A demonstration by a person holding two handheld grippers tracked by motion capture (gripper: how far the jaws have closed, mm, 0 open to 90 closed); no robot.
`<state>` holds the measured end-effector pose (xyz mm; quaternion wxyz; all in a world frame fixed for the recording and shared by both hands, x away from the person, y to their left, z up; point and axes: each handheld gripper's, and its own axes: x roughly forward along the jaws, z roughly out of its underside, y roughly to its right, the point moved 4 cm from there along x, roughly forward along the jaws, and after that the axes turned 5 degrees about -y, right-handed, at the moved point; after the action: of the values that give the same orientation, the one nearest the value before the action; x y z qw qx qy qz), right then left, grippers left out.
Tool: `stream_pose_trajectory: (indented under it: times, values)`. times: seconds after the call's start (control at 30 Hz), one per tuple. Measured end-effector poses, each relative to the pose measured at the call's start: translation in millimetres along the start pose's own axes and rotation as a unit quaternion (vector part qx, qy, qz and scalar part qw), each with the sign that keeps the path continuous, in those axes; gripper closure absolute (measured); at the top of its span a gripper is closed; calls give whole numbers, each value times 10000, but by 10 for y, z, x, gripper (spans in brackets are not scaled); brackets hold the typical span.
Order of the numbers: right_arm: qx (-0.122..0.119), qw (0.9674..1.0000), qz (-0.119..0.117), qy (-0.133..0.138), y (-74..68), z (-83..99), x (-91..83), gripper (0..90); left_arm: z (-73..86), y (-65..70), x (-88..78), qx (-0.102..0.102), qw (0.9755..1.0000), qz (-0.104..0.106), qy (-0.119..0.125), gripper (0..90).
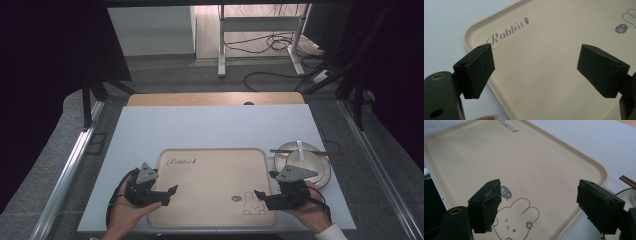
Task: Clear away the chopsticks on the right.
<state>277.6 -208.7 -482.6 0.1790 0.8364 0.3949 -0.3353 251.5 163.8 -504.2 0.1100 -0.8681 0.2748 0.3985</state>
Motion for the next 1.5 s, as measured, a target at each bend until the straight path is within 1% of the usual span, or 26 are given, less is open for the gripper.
stream_pose_trajectory:
  times: [0.07,0.2,0.23,0.4,0.53,0.6,0.8,0.87,0.9,0.93,1.0,1.1,1.2,1.23,1.37,1.4,1.47,1.5]
  values:
    - [-13,10000,7,-13,-1,-1,9,208,14,-10,-19,-20,10000,-37,14,140]
    - [-2,9999,-101,-67,-18,-7,61,215,54,-45,-22,-94,9998,-158,-39,143]
    - [-41,9999,-133,-66,-21,-14,74,218,64,-53,-21,-95,9998,-168,-46,142]
    - [-77,9998,-122,-104,-7,-20,96,217,77,-81,-22,-107,9998,-145,-40,134]
    - [-83,9998,-107,-163,13,-21,126,218,87,-73,-15,-35,9999,-157,-60,146]
    - [-112,9998,-98,-157,14,-32,118,221,98,-68,-19,-2,9998,-195,-96,150]
    - [-100,9999,-62,-117,0,-56,41,230,65,-47,-39,27,9997,-241,-41,153]
    - [-100,9999,-28,-115,19,-59,-12,245,49,-39,-37,50,9998,-214,-23,153]
    - [-100,9999,-28,-115,19,-59,-12,245,43,-36,-36,56,9998,-190,-12,153]
    - [-81,9999,-14,-93,31,-69,-32,247,39,-32,-36,75,9998,-159,2,153]
    - [-38,10000,18,-54,67,-106,-85,255,43,-36,-33,100,9998,-168,-16,153]
    - [5,10000,43,17,141,-194,-162,283,56,-56,-29,89,9998,-185,-44,153]
    - [17,9999,54,101,201,-319,-244,318,68,-94,-25,70,9997,-207,-95,153]
    - [-41,9999,49,98,219,-367,-276,325,70,-101,-23,74,9997,-202,-99,154]
    - [-4,9999,95,86,298,-479,-349,342,83,-114,-22,67,9997,-189,-110,155]
    - [39,9999,92,19,362,-515,-397,354,87,-107,-20,39,9998,-182,-76,156]
    - [64,9999,113,-45,436,-535,-428,362,92,-112,-29,65,9997,-221,-55,160]
    - [64,9999,113,-45,436,-535,-428,362,92,-116,-29,47,9997,-232,-39,160]
